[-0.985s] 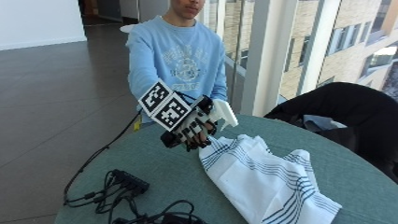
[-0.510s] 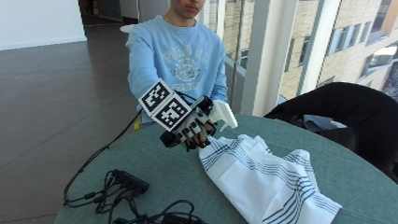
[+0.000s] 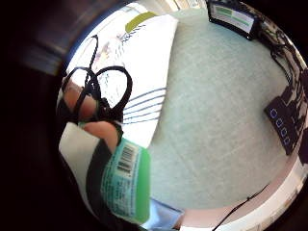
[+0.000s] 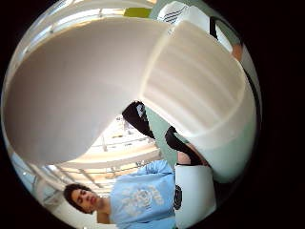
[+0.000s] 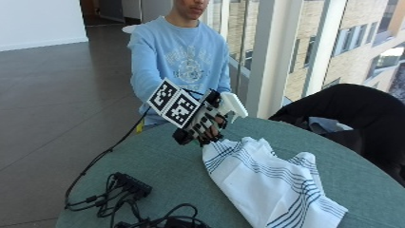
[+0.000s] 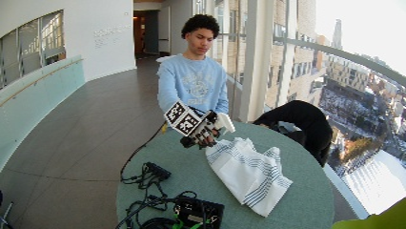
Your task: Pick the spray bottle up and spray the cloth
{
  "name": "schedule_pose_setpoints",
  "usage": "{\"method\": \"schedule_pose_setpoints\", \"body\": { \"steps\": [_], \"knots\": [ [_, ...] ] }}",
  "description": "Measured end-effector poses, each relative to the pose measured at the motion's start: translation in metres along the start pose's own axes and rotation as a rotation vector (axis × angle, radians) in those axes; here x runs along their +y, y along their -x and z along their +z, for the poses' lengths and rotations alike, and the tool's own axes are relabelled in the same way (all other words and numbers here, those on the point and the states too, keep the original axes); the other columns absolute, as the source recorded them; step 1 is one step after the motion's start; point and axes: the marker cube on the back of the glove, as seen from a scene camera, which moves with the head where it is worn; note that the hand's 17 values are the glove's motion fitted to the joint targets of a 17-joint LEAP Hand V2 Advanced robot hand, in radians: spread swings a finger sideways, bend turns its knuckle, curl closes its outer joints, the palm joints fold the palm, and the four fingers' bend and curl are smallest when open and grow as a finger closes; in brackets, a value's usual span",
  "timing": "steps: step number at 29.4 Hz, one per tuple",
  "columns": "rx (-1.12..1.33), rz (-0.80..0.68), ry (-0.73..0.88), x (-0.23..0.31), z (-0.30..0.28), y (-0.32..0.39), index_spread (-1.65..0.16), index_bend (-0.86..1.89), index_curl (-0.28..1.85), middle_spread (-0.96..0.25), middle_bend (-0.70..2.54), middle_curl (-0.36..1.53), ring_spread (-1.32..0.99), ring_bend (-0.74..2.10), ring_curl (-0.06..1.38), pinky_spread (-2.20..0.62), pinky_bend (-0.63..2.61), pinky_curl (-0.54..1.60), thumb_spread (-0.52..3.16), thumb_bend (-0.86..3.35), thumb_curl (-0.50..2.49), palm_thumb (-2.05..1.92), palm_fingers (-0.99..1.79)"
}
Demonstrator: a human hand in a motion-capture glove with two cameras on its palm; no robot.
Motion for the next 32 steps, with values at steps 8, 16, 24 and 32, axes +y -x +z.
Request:
{"method": "schedule_pose_setpoints", "body": {
  "steps": [8,16,24,32],
  "knots": [
    [-0.217,-0.214,-0.049,0.02,0.04,0.044,-0.22,0.16,0.47,-0.07,0.16,0.35,-0.02,0.7,0.42,0.04,0.41,0.38,0.64,-0.03,0.68,0.93,1.13],
    [-0.345,-0.379,0.026,0.04,0.114,0.097,-0.22,0.16,0.47,-0.07,0.16,0.35,-0.02,0.68,0.41,0.04,0.4,0.38,0.65,-0.03,0.68,0.92,1.13],
    [-0.419,-0.505,0.083,0.053,0.187,0.13,-0.23,0.15,0.46,-0.07,0.18,0.37,-0.03,0.63,0.4,0.05,0.38,0.37,0.69,-0.03,0.67,0.92,1.1],
    [-0.473,-0.573,0.095,0.056,0.224,0.135,-0.24,0.14,0.45,-0.08,0.27,0.41,-0.04,0.58,0.39,0.05,0.33,0.36,0.7,-0.03,0.67,0.92,1.12]
  ]
}}
